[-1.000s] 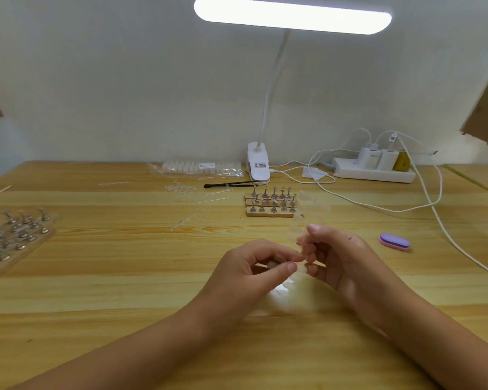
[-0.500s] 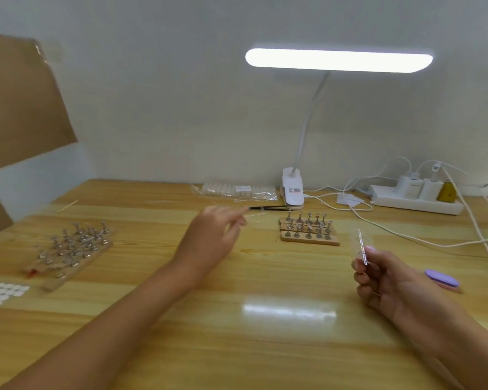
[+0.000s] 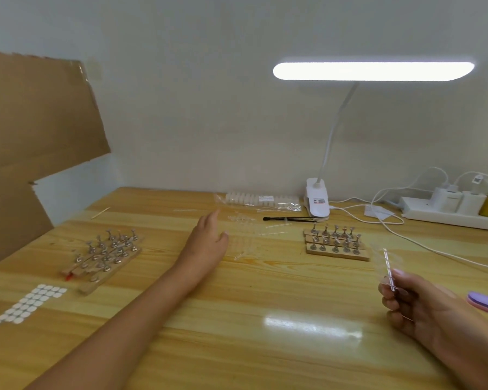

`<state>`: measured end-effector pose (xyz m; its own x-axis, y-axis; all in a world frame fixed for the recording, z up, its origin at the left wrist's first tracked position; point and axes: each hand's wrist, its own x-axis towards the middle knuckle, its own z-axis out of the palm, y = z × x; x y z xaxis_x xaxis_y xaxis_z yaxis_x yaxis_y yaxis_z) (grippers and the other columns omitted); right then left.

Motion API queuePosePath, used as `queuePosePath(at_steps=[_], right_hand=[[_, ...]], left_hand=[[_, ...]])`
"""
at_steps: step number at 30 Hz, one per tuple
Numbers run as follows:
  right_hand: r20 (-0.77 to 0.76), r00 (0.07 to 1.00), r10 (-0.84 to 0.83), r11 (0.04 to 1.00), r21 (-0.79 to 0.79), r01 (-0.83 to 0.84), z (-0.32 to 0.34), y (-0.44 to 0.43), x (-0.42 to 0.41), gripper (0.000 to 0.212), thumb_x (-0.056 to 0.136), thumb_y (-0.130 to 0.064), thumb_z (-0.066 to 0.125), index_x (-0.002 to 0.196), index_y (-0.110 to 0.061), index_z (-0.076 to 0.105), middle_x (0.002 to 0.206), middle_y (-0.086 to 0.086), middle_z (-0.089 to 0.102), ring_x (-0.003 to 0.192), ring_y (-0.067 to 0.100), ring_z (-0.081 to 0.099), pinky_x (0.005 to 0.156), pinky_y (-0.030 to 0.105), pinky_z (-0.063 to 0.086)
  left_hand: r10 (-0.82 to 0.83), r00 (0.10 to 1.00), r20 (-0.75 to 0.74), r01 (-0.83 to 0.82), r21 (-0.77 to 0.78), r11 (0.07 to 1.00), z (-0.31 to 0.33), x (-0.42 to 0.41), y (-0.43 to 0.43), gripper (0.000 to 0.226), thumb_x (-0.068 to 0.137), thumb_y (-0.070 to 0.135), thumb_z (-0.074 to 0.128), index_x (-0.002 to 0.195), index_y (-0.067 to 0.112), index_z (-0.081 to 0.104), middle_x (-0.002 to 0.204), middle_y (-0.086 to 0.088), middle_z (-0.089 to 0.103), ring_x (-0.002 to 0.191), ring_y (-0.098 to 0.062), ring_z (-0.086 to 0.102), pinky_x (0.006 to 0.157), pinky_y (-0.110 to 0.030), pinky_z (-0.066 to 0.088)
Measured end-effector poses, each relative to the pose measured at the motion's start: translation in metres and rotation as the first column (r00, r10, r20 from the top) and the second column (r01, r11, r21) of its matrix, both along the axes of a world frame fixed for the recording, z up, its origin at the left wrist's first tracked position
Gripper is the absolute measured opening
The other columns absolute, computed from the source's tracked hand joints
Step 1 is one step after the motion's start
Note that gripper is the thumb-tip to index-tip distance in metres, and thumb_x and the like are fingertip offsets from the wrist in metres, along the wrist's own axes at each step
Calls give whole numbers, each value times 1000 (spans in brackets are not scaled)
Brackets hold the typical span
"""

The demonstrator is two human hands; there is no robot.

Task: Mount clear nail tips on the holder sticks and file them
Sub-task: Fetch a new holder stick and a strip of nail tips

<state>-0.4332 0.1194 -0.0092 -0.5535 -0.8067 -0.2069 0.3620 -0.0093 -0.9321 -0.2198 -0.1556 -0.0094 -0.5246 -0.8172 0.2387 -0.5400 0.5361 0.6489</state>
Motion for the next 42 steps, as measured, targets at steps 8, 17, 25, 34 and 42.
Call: queuePosePath(at_steps=[8, 17, 25, 34, 42], right_hand=[[-6, 1000, -4, 1000, 11, 4, -5, -3, -2, 20, 73, -27, 61, 74, -8, 61, 60, 4, 56, 44, 9, 51, 36, 22, 45], [51, 999, -7, 999, 46, 5, -13, -7, -10, 20, 73, -27, 61, 64, -9, 63, 57, 5, 55, 39, 11, 50, 31, 23, 42], [48, 996, -70, 987, 151, 62, -26, -18, -24, 26, 96, -18, 49, 74, -4, 53, 47, 6, 52, 32, 15, 46, 26, 25, 36], [48, 999, -21, 982, 189, 12, -39, -23, -36, 35, 98, -18, 45, 69, 1, 48, 47, 11, 47, 31, 21, 44, 26, 28, 35], [-55, 998, 37, 987, 161, -28, -20, -9, -13, 35, 96, -20, 51, 66, -4, 57, 50, 8, 52, 35, 15, 48, 29, 24, 38]], left_hand=[[-169, 969, 181, 178, -34, 983, -4, -1, 7, 58, 91, 41, 64, 145, 25, 46, 141, 6, 52, 134, -14, 42, 112, -30, 34], [-191, 981, 26, 190, 52, 980, -6, 1, 3, 12, 91, 28, 68, 101, 25, 75, 100, 8, 70, 90, -6, 60, 66, -7, 39], [-76, 997, -31, 76, 7, 997, 12, -5, -28, 36, 105, 13, 40, 136, 18, 56, 125, -5, 62, 112, -26, 59, 78, -21, 40], [-114, 959, 261, 130, -47, 990, 18, -48, -56, 42, 106, 15, 31, 147, 11, 41, 144, -15, 40, 140, -33, 28, 116, -38, 23], [91, 973, 212, -74, -86, 994, 4, -17, -70, 47, 95, 36, 57, 141, 27, 53, 147, -5, 49, 138, -29, 36, 114, -35, 29]])
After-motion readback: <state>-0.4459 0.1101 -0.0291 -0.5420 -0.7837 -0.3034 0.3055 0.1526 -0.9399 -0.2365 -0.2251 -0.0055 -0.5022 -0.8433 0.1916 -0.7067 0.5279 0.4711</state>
